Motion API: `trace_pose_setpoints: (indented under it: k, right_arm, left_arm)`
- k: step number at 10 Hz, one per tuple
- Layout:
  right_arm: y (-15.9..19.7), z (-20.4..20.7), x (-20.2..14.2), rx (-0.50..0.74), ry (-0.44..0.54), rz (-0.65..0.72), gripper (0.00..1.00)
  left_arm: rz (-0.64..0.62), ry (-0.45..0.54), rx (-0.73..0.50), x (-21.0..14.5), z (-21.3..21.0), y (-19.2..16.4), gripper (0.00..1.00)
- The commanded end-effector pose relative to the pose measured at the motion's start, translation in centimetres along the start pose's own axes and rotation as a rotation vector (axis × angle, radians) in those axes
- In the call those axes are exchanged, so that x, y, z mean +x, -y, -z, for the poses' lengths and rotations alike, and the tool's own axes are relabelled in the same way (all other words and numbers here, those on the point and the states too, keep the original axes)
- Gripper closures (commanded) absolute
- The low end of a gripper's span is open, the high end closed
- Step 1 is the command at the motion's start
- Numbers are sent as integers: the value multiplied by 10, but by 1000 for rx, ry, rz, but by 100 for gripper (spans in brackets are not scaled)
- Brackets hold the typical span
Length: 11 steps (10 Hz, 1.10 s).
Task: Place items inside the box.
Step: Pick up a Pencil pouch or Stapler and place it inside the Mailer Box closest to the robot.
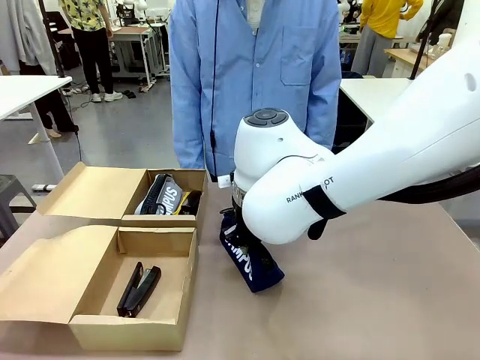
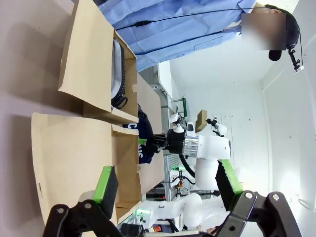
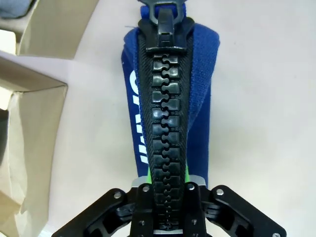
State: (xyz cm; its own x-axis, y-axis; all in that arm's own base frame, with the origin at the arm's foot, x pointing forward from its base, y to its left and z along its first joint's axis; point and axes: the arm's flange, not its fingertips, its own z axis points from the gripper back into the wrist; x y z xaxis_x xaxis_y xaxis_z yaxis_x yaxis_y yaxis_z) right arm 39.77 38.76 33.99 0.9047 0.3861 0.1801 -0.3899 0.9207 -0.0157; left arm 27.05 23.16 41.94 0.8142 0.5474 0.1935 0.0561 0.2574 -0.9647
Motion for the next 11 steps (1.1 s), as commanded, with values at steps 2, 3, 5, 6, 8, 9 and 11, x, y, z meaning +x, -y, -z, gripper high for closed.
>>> trace_pose_setpoints:
  k: [2, 3, 5, 6, 8, 9, 11]
  right_arm:
    - [10, -26, -9, -10, 4, 61, 100]
    - [18, -54, -18, -18, 7, 87, 100]
    - [29, -125, -59, -67, -59, 252, 100]
    - [32, -159, -95, -60, -102, 313, 100]
    - [51, -204, -185, -68, -138, 492, 100]
    - [69, -214, -216, -10, -110, 605, 100]
    - [49, -206, -187, -54, -168, 472, 100]
  left_arm:
    - [20, 5, -14, -2, -1, 1, 0]
    - [20, 5, -14, -2, -1, 1, 0]
    - [20, 5, -14, -2, -1, 1, 0]
    - [20, 5, -14, -2, -1, 1, 0]
    - [20, 5, -14, -2, -1, 1, 0]
    - [20, 5, -14, -2, -1, 1, 0]
    - [20, 5, -14, -2, -1, 1, 0]
